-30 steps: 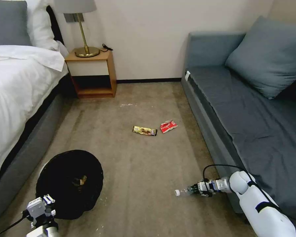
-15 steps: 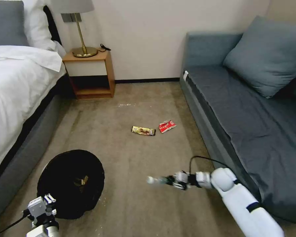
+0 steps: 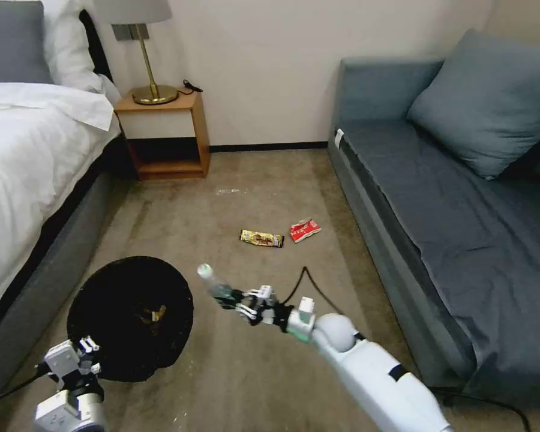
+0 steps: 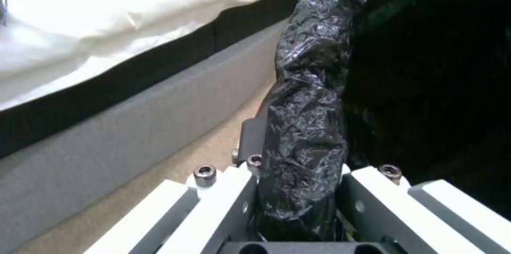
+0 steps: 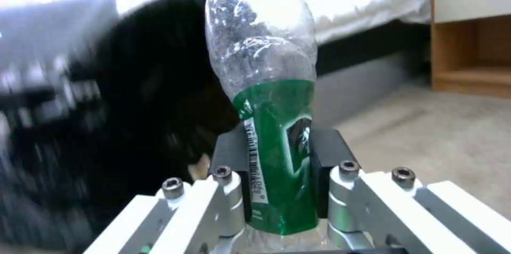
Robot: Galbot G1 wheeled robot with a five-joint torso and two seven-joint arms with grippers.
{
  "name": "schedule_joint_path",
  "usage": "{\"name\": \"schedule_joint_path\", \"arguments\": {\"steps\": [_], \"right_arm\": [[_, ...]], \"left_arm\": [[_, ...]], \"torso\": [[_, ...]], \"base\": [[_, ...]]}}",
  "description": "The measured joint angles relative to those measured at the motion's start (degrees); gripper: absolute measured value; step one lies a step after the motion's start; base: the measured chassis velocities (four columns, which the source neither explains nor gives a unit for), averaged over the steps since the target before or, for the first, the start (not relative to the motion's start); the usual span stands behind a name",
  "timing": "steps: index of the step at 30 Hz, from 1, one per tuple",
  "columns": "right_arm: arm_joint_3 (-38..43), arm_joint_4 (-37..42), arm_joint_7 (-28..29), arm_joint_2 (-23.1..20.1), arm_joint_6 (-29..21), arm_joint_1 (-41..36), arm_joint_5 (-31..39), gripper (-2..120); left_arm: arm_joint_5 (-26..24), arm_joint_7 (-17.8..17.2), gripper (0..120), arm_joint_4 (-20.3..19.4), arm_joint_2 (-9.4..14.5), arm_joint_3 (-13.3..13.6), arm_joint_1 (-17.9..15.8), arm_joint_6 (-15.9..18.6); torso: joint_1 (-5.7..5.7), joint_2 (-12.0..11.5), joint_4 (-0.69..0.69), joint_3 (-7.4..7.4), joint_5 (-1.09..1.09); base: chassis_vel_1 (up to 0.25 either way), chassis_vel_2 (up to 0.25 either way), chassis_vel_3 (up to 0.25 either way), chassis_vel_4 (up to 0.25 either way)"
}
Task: Pick up the trash bin, then pick up the garbage on the floor and place it into the trash bin.
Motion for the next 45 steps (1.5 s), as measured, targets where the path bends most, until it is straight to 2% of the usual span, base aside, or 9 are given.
{"name": "schedule_joint_path", "arguments": {"steps": [8, 14, 22, 28, 34, 36, 38, 42, 45], "right_arm": [[-5.7, 4.6, 4.4, 1.7, -0.3, 0.6, 2.7, 19], [-9.4, 3.2, 6.7, 3.8, 0.8, 1.0, -5.0, 19], [-12.9, 0.5, 11.7, 5.3, 2.2, 1.8, -9.5, 20], [-15.0, -0.6, 14.7, 6.3, 2.5, 3.2, -11.3, 44], [-15.0, -1.1, 13.9, 6.2, 3.9, 3.5, -11.3, 63], [-15.1, -1.2, 13.3, 5.7, 5.1, 3.4, -10.9, 75], [-15.1, -1.2, 13.3, 5.6, 5.2, 3.3, -10.9, 76], [-14.6, -0.3, 13.5, 5.1, 6.3, 2.8, -10.5, 96], [-13.7, 0.8, 13.8, 4.7, 6.3, 2.8, -9.9, 99]], "left_arm": [[0.7, 0.0, 3, 0.2, -1.4, 0.6, 0.1, 0.1], [1.6, 0.0, 3, -0.2, -2.0, 0.8, 0.6, -0.2], [2.9, 1.9, 3, -0.4, -2.0, 0.9, 1.4, -1.6], [3.2, 2.6, 3, -0.4, -2.1, 0.5, 1.6, -2.0], [3.0, 2.4, 3, -0.4, -2.1, 0.0, 1.7, -2.0], [2.9, 2.2, 3, -0.4, -2.1, -0.1, 1.9, -2.0], [2.9, 2.2, 3, -0.4, -2.1, -0.1, 2.0, -2.0], [2.8, 2.0, 3, -0.6, -2.0, -0.4, 2.1, -2.0], [2.6, 1.8, 3, -0.5, -2.0, -0.5, 2.0, -2.0]], "torso": [[0.0, 0.0, -0.01, 0.0, 0.0], [0.0, 0.0, 0.0, 0.0, 0.01], [0.0, 0.0, 0.0, 0.0, 0.01], [0.0, 0.0, 0.0, 0.0, 0.01], [0.0, 0.0, 0.0, 0.0, 0.02], [0.0, 0.0, 0.0, 0.0, 0.01], [0.0, 0.0, 0.0, 0.0, 0.01], [0.0, 0.0, 0.0, 0.0, 0.01], [0.0, 0.0, 0.0, 0.0, 0.02]], "base": [[0.0, 0.0, 0.0, 0.0], [0.0, 0.0, 0.0, 0.0], [0.0, 0.0, 0.0, 0.0], [0.0, 0.0, 0.0, 0.0], [0.0, 0.0, 0.0, 0.0], [0.0, 0.0, 0.0, 0.0], [0.0, 0.0, 0.0, 0.0], [0.0, 0.0, 0.0, 0.0], [0.0, 0.0, 0.0, 0.0]]}}
